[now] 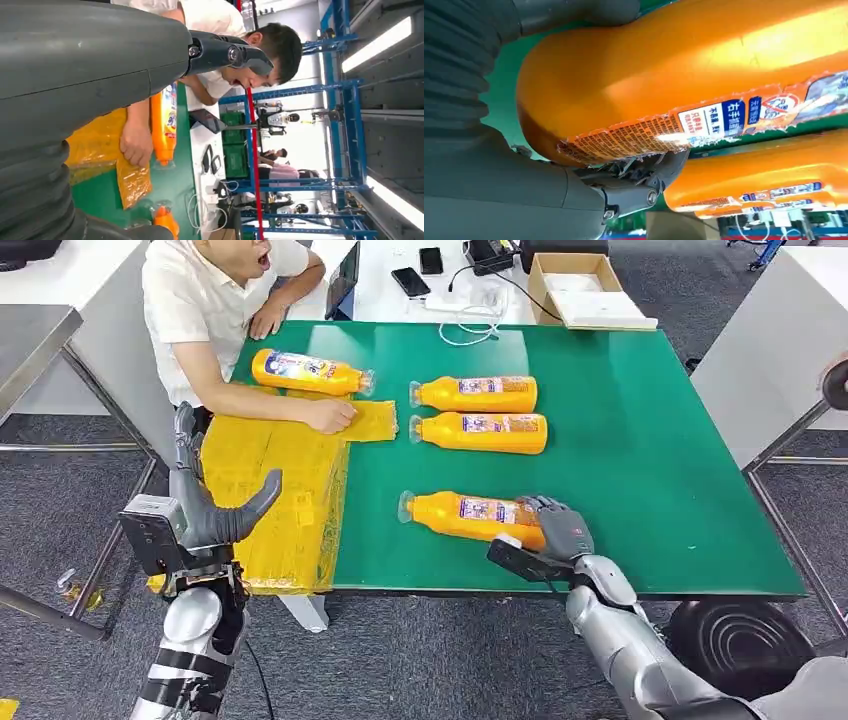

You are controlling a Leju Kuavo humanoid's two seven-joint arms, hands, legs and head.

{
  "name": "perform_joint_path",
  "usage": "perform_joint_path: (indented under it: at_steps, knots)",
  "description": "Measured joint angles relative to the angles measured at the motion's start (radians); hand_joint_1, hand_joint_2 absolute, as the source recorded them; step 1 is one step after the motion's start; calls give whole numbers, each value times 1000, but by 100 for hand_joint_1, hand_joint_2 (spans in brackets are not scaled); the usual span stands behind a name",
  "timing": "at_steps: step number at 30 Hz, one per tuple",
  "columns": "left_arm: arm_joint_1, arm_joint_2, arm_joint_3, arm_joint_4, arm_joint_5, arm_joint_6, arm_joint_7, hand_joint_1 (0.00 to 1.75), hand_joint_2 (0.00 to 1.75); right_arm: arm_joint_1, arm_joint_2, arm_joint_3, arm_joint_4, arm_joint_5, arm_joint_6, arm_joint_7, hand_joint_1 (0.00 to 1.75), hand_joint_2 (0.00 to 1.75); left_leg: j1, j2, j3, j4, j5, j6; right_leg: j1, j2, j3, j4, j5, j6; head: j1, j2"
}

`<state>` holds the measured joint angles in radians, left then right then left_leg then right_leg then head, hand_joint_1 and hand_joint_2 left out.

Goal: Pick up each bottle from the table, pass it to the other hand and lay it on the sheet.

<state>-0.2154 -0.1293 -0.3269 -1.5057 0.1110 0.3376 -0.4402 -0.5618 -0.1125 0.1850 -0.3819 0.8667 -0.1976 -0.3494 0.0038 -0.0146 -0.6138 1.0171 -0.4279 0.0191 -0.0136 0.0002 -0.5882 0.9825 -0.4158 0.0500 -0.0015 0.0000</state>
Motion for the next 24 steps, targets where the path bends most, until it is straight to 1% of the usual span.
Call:
perform_joint_path:
  at_steps: [5, 7, 12, 16, 19, 24]
  knots:
    - [6, 3, 0, 0, 0, -1, 0, 0, 175, 4, 0, -7, 1, -13, 0, -11, 175, 175, 0, 1, 1, 0, 0, 0, 0, 0, 1, 0, 0, 0, 0, 0]
    - [8, 3, 0, -1, 8, -15, 13, 0, 175, 8, 2, -23, 1, -59, 2, -36, 175, 175, 0, 0, 1, 0, 0, 0, 0, 0, 1, 0, 0, 0, 0, 0]
    - [43, 12, 0, -10, 104, -127, 100, 0, 175, 27, 17, -47, -18, -109, -9, -99, 175, 175, 0, 0, 0, 0, 0, 0, 0, 0, 1, 0, 0, 0, 0, 0]
    - [63, 18, -2, -10, 171, -179, 132, 0, 175, 63, 37, -80, -81, -236, 25, -187, 175, 175, 0, 0, -1, 0, 0, 0, 0, 0, -1, 0, 0, 0, 0, 0]
    - [82, 23, -13, -9, 198, -201, 138, 0, 175, 109, 58, -108, -163, -355, 66, -243, 175, 175, 0, -1, -4, 0, 0, 0, 0, 0, -3, 1, 0, 0, 0, 0]
    - [85, 24, -15, -9, 203, -206, 140, 0, 175, 115, 61, -112, -178, -367, 74, -248, 175, 175, 0, -2, -4, 0, 0, 0, 0, 0, -3, 1, 0, 0, 0, 0]
